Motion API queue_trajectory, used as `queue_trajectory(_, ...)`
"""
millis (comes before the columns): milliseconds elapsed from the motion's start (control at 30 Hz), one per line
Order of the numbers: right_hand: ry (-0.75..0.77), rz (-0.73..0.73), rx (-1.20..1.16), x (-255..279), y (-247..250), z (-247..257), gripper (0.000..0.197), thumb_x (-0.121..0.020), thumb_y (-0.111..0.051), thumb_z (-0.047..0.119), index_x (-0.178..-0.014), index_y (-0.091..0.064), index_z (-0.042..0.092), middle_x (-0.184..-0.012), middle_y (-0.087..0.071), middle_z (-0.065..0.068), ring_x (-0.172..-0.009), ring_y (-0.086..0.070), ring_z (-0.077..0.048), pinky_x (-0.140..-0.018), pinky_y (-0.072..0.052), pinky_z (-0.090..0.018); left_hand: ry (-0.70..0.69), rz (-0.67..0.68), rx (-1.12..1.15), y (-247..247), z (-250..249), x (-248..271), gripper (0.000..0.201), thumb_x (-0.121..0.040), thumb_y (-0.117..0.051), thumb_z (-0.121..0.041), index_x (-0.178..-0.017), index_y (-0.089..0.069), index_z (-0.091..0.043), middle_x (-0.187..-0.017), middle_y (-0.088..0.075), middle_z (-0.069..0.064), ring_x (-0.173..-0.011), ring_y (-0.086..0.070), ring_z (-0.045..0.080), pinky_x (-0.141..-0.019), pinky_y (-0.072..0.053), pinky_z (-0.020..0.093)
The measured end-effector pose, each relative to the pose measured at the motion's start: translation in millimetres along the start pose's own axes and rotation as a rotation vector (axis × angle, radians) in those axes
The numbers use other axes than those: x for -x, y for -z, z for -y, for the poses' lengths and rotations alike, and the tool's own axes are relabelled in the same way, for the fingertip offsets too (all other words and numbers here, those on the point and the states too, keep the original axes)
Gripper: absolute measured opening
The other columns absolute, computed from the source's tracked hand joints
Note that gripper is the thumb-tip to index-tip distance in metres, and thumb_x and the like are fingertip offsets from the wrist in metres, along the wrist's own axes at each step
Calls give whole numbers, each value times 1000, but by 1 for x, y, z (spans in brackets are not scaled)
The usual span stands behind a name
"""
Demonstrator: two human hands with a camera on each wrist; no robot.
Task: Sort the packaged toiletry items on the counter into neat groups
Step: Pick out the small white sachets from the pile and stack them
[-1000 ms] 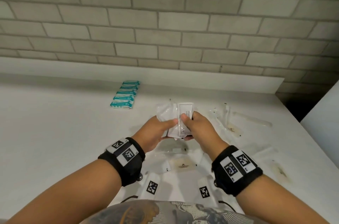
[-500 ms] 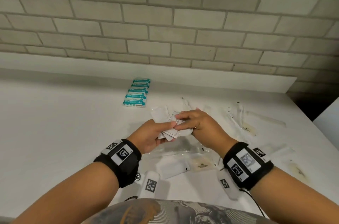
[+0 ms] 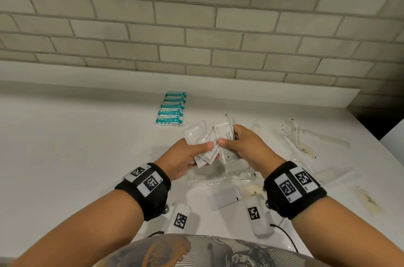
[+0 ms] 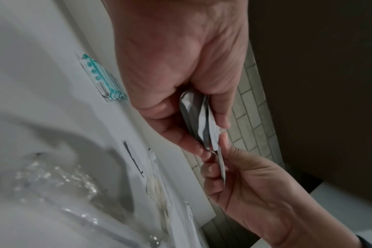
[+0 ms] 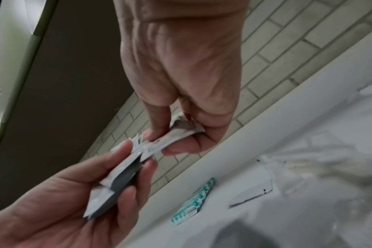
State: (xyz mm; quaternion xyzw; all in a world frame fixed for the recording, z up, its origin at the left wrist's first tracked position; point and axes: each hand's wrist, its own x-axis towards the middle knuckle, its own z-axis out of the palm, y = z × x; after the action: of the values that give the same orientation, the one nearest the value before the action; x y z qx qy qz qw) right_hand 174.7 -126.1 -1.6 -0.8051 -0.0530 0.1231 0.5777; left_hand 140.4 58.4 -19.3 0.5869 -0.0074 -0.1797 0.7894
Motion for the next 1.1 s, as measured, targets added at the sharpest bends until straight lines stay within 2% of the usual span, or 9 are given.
queue_trajectory(200,-141,6,-399,-3,-30,0,27,-85,-71,17,-108,-66,5,-99,-74,-15,-84,-70,-29,-72,-56,-38,41,54,32,8,1,4,33,-87,-65,-10,-119,-62,-17,-113,-69,13,-100,-68,25,-78,-59,33)
queue_trajectory(300,-63,-173,-507,-8,-36,5,28,-87,-67,9,-114,-61,5,-109,-70,-20,-93,-69,-34,-69,-58,-39,45,64,79,11,-3,2,33,-95,-53,-8,-127,-55,-13,-118,-67,16,-102,-68,29,-73,-58,31)
queue_trajectory(433,-5,-274,-572,-11,-19,11,39,-85,-66,1,-123,-55,7,-111,-67,-15,-99,-66,-32,-75,-56,-41,23,-7,98,26,-11,1,27,-96,-48,-5,-118,-58,-15,-109,-71,8,-92,-71,23,-66,-59,29)
queue_trajectory(500,-43,-117,-569,-7,-19,14,41,-82,-68,0,-121,-57,6,-109,-69,-15,-101,-67,-31,-90,-54,-46,-10,-66,-37,34,-12,1,21,-93,-59,-13,-113,-61,-19,-104,-72,2,-89,-68,18,-59,-56,24)
queue_trajectory(600,-64,138,-416,1,-39,17,35,-76,-72,1,-110,-64,6,-104,-73,-14,-98,-70,-27,-90,-55,-35,-27,-57,-195,41,-11,-1,28,-91,-63,-27,-118,-63,-21,-102,-71,0,-84,-64,16,-54,-47,23)
queue_trajectory(767,215,-115,-151,-13,-46,24,24,-76,-74,-3,-89,-71,17,-83,-64,-1,-75,-61,-10,-71,-50,-23,109,-51,-145,48,-18,-4,53,-96,-33,-57,-115,-65,-20,-100,-74,12,-76,-70,20,-49,-44,21)
queue_trajectory(867,448,-41,327,-17,-41,25,35,-74,-77,-4,-93,-76,25,-79,-48,8,-77,-53,-7,-73,-48,-15,89,-81,-34,58,-22,-5,25,-93,-57,-33,-113,-63,-18,-100,-74,4,-75,-70,11,-57,-45,19)
queue_trajectory(933,432,10,463,-18,-43,23,43,-74,-77,-2,-108,-73,25,-83,-50,8,-81,-54,-10,-76,-47,-17,20,-169,50,65,-24,-9,21,-89,-64,-15,-109,-63,-19,-95,-72,0,-74,-68,8,-61,-48,19)
queue_trajectory(1100,44,-130,38,-19,-32,17,8,-89,-66,20,-96,-63,24,-85,-70,5,-79,-67,-15,-74,-56,-36,-121,-337,39,77,-28,-17,28,-87,-67,-11,-114,-64,-17,-112,-69,8,-91,-65,16,-56,-50,19)
